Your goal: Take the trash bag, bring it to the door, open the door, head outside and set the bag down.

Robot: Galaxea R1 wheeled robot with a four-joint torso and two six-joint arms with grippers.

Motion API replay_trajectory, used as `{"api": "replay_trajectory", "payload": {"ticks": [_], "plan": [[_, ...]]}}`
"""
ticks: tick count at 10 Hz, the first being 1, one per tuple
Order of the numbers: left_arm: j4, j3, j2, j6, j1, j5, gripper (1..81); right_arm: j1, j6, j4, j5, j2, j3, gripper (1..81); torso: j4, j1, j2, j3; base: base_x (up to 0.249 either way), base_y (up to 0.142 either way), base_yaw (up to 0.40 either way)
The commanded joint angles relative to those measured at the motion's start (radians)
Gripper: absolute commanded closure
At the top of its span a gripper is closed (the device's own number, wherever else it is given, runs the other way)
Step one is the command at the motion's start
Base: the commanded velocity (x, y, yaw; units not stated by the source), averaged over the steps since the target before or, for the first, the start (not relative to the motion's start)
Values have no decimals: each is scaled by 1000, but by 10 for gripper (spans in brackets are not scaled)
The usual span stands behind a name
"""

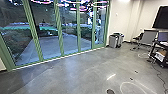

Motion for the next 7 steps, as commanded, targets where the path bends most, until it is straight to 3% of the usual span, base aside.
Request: {"api": "replay_trajectory", "payload": {"ticks": [1,7], "plan": [[0,-2,-6,3,-53,85,811,48,-2,-3,-62,-2,1,10,0,0,0,0,135,-64,0],[0,-2,-5,3,-53,85,811,47,-2,-4,-62,-2,1,10,0,0,0,0,135,-68,0]]}}
